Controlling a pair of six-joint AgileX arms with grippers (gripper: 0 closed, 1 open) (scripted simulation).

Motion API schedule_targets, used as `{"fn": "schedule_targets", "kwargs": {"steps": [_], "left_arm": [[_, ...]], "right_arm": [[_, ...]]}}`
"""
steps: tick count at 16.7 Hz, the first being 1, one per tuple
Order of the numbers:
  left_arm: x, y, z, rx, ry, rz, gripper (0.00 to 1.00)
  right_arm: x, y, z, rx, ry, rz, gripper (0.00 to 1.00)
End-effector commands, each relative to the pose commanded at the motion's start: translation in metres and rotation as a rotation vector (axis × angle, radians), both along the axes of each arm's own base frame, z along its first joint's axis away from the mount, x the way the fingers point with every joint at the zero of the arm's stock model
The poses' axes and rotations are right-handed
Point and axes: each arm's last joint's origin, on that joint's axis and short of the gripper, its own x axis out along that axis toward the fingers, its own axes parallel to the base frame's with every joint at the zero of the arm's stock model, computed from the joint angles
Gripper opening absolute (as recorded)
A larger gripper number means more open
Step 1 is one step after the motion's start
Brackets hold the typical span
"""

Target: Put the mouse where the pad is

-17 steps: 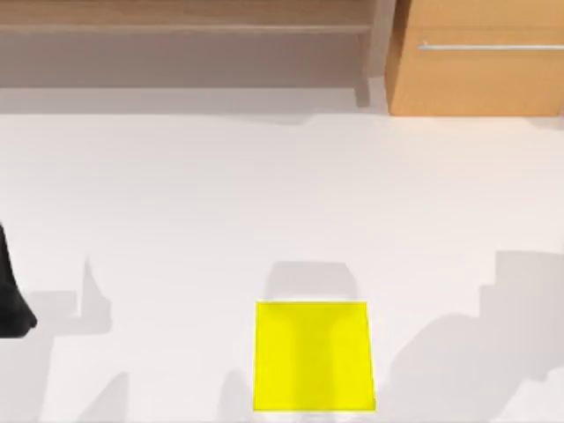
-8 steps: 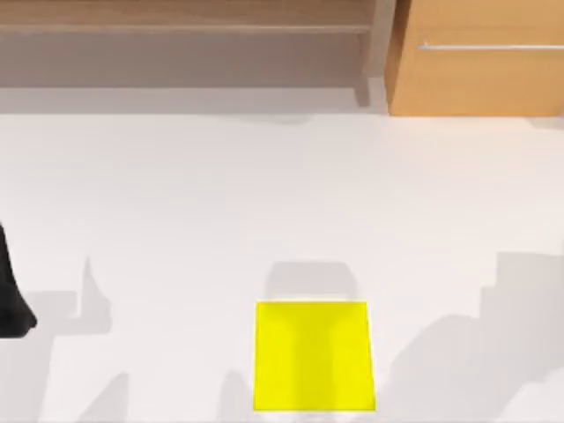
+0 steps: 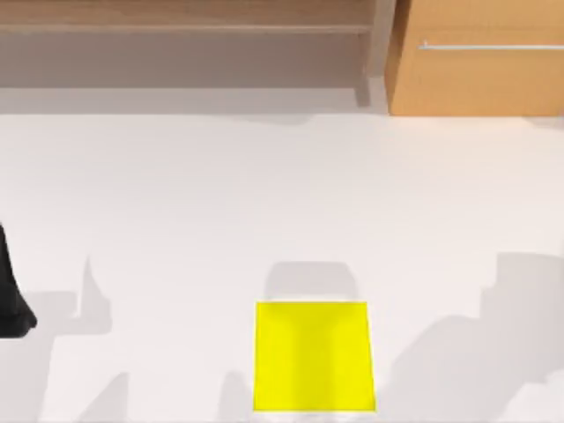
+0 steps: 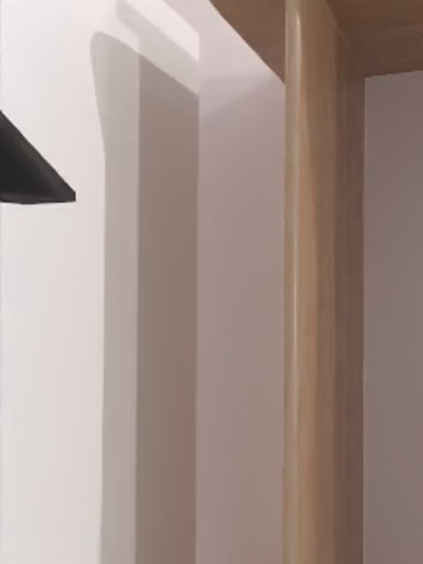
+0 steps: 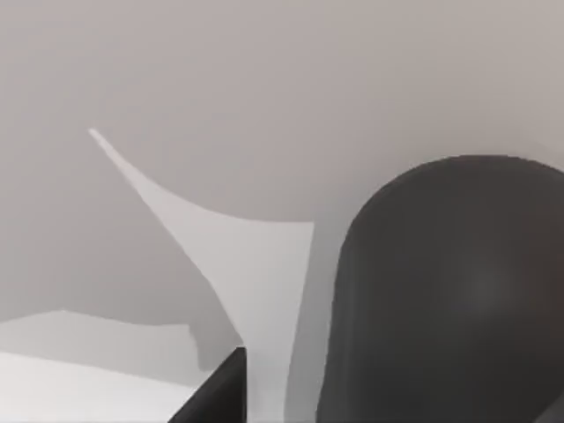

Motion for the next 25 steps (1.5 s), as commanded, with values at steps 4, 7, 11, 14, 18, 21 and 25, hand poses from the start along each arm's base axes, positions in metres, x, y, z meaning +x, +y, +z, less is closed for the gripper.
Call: {"fn": "schedule_targets", "kwargs": {"steps": [4,7,11,14,18,21,25], "left_arm": [[0.000,0.000,0.000,0.000,0.000,0.000,1.00],[0.000,0.000,0.000,0.000,0.000,0.000,1.00],[0.000,0.000,0.000,0.000,0.000,0.000,1.00],[0.000,0.000,0.000,0.000,0.000,0.000,1.00],[0.000,0.000,0.000,0.000,0.000,0.000,1.00],[0.000,0.000,0.000,0.000,0.000,0.000,1.00],[0.000,0.000,0.000,0.000,0.000,0.000,1.00]], "right_arm": [[0.000,0.000,0.000,0.000,0.000,0.000,0.00],[-0.002,0.001,0.013,-0.005,-0.002,-0.019,0.00],[0.003,-0.001,0.040,-0.008,-0.002,-0.015,0.00],[0.001,0.000,0.071,-0.002,0.027,-0.013,0.00],[-0.002,0.001,0.110,-0.004,0.004,-0.018,0.00],[-0.002,0.001,0.113,-0.005,-0.001,-0.019,0.00],[0.005,0.011,0.110,-0.004,0.003,0.051,0.00]]}}
